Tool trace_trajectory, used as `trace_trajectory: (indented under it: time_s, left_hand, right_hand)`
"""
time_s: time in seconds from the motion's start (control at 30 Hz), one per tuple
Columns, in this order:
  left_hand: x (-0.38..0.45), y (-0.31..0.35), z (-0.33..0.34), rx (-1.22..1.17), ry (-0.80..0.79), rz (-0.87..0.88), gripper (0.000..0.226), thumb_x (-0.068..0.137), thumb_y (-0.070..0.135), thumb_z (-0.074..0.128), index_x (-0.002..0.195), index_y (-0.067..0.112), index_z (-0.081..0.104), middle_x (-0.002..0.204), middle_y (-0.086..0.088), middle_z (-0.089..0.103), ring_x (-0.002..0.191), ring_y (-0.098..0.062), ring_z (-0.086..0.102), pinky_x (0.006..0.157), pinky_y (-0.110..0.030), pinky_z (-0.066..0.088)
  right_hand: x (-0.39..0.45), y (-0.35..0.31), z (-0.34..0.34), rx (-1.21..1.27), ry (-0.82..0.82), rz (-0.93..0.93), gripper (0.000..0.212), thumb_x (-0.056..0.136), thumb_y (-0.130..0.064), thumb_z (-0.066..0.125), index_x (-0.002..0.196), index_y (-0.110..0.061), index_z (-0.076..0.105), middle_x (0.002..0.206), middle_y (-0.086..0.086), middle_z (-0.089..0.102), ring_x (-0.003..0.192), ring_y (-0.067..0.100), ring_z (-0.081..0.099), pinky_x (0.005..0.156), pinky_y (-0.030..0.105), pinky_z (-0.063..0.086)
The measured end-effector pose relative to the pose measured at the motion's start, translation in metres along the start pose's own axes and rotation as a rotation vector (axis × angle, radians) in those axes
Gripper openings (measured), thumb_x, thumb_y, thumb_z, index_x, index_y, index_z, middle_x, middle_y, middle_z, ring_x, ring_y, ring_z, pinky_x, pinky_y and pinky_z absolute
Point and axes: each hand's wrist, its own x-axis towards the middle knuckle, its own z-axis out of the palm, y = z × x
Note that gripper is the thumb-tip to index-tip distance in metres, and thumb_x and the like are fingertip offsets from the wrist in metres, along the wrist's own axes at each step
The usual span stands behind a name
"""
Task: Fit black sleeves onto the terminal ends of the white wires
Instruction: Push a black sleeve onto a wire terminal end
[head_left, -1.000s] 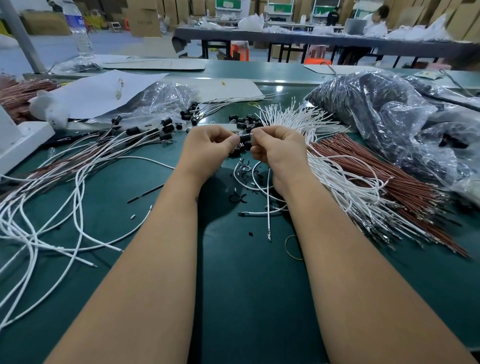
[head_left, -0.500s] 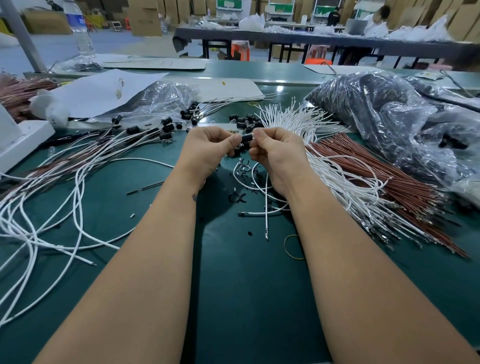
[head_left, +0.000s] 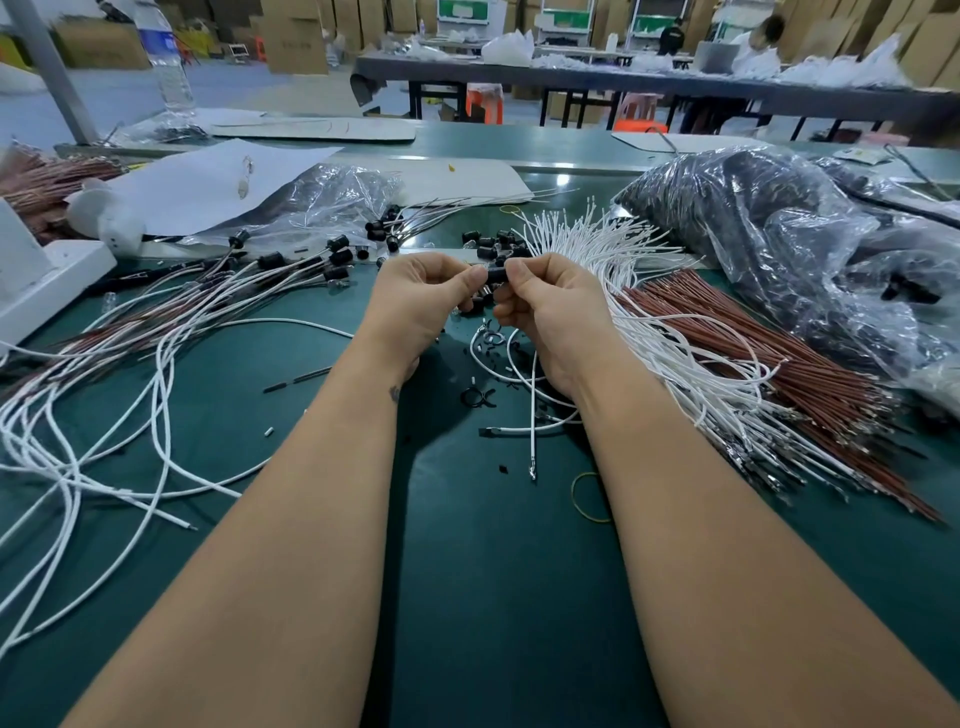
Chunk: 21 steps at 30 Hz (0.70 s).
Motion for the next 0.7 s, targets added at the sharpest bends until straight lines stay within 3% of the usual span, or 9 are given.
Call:
trace_trajectory:
  time_s: [0.17, 0.3, 0.43, 0.5, 0.57, 0.7]
  left_hand:
    - [0.000, 0.001, 0.010, 0.115, 0.034, 0.115, 0.008, 0.085, 0.009, 0.070, 0.077, 0.009, 0.071, 0.059, 0.003, 0.062, 0.048, 0.002, 0.051, 0.054, -0.012, 0.043]
    - [0.000, 0.003, 0.015, 0.242, -0.006, 0.138, 0.015, 0.092, 0.009, 0.060, 0.086, 0.005, 0.073, 0.066, -0.002, 0.065, 0.059, -0.009, 0.056, 0.062, -0.023, 0.048]
    - [-0.002, 0.012, 0.011, 0.484, -0.091, 0.117, 0.023, 0.098, 0.015, 0.048, 0.085, 0.010, 0.066, 0.070, -0.005, 0.063, 0.061, -0.015, 0.051, 0.062, -0.028, 0.044]
    - [-0.005, 0.020, 0.007, 0.684, -0.170, 0.072, 0.026, 0.099, 0.016, 0.045, 0.081, 0.013, 0.064, 0.078, -0.008, 0.065, 0.067, -0.020, 0.054, 0.067, -0.034, 0.047]
    - [-0.006, 0.029, 0.002, 0.777, -0.276, -0.044, 0.029, 0.099, 0.017, 0.043, 0.085, 0.014, 0.068, 0.080, -0.005, 0.066, 0.064, -0.015, 0.053, 0.060, -0.029, 0.044]
    - [-0.010, 0.045, -0.028, 0.870, -0.372, -0.203, 0.034, 0.102, 0.027, 0.041, 0.085, 0.016, 0.068, 0.067, 0.001, 0.061, 0.054, -0.008, 0.047, 0.052, -0.024, 0.034]
  right_hand:
    - [0.004, 0.002, 0.005, -0.141, 0.112, -0.068, 0.012, 0.094, -0.012, 0.058, 0.083, -0.010, 0.058, 0.071, 0.007, 0.065, 0.056, 0.012, 0.061, 0.057, 0.025, 0.053]
    - [0.005, 0.005, 0.008, -0.231, 0.159, -0.113, 0.013, 0.095, -0.012, 0.056, 0.085, -0.018, 0.052, 0.090, 0.013, 0.065, 0.069, 0.018, 0.063, 0.069, 0.034, 0.056]
    - [0.003, 0.000, 0.004, -0.194, 0.375, -0.270, 0.011, 0.098, -0.014, 0.051, 0.090, -0.021, 0.048, 0.090, 0.007, 0.062, 0.076, 0.019, 0.064, 0.070, 0.032, 0.056]
    - [0.001, -0.001, 0.001, -0.200, 0.510, -0.338, 0.005, 0.100, -0.016, 0.048, 0.096, -0.019, 0.047, 0.090, 0.001, 0.060, 0.076, 0.015, 0.063, 0.068, 0.028, 0.054]
    - [-0.001, -0.003, 0.002, -0.189, 0.592, -0.386, 0.002, 0.100, -0.016, 0.047, 0.099, -0.018, 0.046, 0.089, -0.003, 0.057, 0.074, 0.011, 0.061, 0.066, 0.024, 0.052]
    - [-0.001, -0.006, 0.002, -0.300, 0.581, -0.433, 0.002, 0.100, -0.015, 0.047, 0.102, -0.015, 0.045, 0.086, -0.010, 0.053, 0.077, 0.013, 0.060, 0.070, 0.031, 0.054]
